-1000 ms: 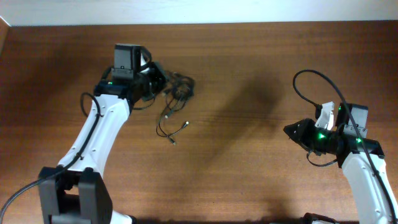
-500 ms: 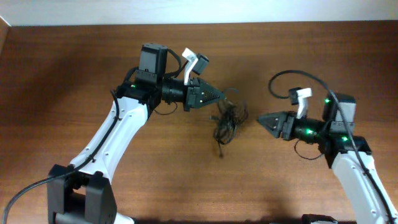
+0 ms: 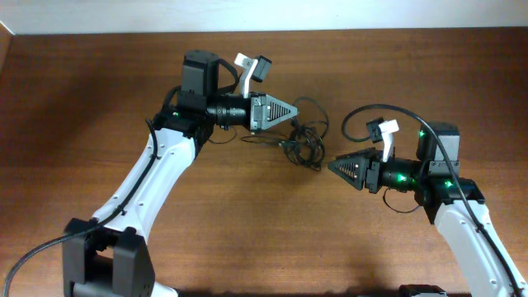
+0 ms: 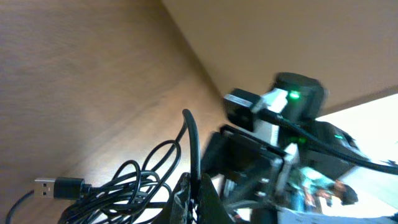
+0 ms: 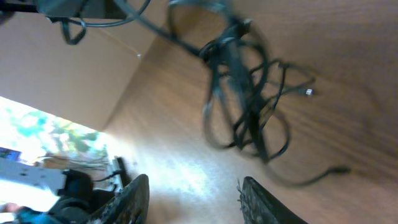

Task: Untangle cables

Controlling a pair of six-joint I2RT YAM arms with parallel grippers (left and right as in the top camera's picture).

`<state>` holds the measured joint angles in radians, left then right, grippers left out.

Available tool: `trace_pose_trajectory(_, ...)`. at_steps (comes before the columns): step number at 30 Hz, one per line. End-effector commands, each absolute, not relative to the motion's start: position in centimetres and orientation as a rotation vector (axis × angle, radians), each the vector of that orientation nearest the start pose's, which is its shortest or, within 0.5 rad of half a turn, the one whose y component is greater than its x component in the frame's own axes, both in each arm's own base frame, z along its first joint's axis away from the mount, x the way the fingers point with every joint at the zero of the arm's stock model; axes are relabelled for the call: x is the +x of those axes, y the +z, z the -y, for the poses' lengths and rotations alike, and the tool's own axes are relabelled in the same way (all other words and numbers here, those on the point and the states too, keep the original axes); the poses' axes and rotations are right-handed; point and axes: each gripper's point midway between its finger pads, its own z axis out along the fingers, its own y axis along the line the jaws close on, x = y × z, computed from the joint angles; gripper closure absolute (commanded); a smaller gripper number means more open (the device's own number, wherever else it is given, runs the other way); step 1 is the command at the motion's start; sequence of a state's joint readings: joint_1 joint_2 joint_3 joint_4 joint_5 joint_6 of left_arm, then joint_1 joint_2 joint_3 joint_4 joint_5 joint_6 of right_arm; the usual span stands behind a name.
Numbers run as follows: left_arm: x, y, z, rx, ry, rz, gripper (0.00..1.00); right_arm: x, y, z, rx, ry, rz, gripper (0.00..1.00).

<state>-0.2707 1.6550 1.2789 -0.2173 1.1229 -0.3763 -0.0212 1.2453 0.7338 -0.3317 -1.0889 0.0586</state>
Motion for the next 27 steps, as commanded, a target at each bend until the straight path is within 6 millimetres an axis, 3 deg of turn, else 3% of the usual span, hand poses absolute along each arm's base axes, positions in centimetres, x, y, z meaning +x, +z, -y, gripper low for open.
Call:
trace_pose_trajectory(1, 34.3, 27.0, 26.2, 0.593, -1.736, -2.085, 1.00, 29.5, 17.5, -13.9, -0.438, 1.147, -2.151, 0.52)
trace_pose_trajectory(7, 34.6, 26.9, 26.2, 0.478, -1.769, -2.157, 1.00, 29.7, 17.7, -14.0, -0.450, 1.139, -2.134, 0.52)
trace_pose_trajectory(12, 35.5, 26.3, 26.0, 0.348, -1.749, -2.222, 1.00, 27.7, 18.4, -16.9, -0.569, 1.261, -2.099, 0.53)
trace_pose_trajectory(18, 35.0, 26.3, 26.7, 0.310, -1.788, -2.257, 1.00, 28.1, 18.0, -19.5, -0.680, 1.129, -2.082, 0.47)
trace_pose_trajectory(22, 34.7, 26.5, 26.8, 0.316, -1.807, -2.260, 1.00, 29.8, 16.6, -18.5, -0.581, 0.959, -2.163, 0.44)
trace_pose_trajectory(24, 34.5, 26.6, 26.9, 0.328, -1.822, -2.256, 1.00, 31.1, 15.8, -17.2, -0.486, 0.840, -2.211, 0.35)
trace_pose_trajectory(27, 34.5, 26.6, 26.9, 0.315, -1.827, -2.263, 1.00, 31.6, 15.6, -16.6, -0.452, 0.790, -2.223, 0.32)
